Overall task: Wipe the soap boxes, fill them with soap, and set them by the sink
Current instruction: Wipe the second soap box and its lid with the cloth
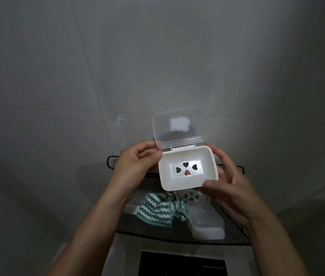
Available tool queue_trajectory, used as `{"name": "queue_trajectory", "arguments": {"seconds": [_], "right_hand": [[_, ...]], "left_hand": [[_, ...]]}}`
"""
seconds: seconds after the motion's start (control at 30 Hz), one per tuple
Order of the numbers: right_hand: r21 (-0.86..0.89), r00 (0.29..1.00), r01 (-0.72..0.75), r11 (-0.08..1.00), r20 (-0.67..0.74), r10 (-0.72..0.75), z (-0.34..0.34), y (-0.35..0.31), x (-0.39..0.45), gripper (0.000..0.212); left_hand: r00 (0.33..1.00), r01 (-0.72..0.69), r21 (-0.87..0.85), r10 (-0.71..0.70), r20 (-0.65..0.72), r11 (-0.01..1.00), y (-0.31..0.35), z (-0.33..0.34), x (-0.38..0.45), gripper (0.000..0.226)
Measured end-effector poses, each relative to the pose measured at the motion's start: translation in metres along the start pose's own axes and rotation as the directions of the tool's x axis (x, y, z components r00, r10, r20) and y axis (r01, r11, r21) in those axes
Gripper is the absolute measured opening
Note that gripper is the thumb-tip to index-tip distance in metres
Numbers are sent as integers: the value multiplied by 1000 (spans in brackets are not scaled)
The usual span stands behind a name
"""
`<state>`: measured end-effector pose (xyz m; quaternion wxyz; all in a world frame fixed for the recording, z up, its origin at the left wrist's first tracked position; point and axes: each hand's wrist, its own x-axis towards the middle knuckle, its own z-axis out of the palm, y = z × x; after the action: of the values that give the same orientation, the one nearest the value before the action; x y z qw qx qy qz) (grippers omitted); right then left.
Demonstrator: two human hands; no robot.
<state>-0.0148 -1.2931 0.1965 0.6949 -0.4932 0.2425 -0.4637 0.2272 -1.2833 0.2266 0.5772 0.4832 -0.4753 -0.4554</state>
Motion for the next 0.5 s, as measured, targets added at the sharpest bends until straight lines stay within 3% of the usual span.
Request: {"name": "queue_trajectory", "arguments": {"seconds": [0.13, 0.2, 0.23, 0.27, 0.33, 0.37, 0.43, 0.5], "right_hand": [[43, 995, -45, 998, -90, 49, 0, -3, -1, 55], [66, 992, -28, 997, -122, 36, -1, -4, -2, 55], [83, 991, -15, 996, -129, 26, -1, -5, -2, 56], [95, 991, -6, 995, -132, 19, -1, -5, -2, 57], [90, 990, 0, 996, -141, 13, -2, -7, -2, 59], [77, 989, 0, 997, -145, 11, -4, -7, -2, 59], [65, 989, 2, 998, -147, 7, -5, -7, -1, 60], [71, 988, 2, 997, -152, 8, -5, -8, 0, 63]], "left_hand": [[999, 44, -34, -43, 24, 998, -9, -2, 5, 22], [999, 18, 113, -22, 42, 993, -19, -9, 5, 28], [995, -59, 348, 29, 92, 936, -27, -14, 5, 31], [979, -148, 593, 32, 202, 792, -36, -18, 4, 34], [910, -263, 855, -179, 374, 448, -55, -17, -2, 44], [870, -294, 892, -290, 399, 343, -65, -14, -6, 49], [826, -335, 898, -370, 425, 284, -82, -4, -12, 55], [834, -382, 890, -322, 448, 250, -91, 1, -11, 50]]}}
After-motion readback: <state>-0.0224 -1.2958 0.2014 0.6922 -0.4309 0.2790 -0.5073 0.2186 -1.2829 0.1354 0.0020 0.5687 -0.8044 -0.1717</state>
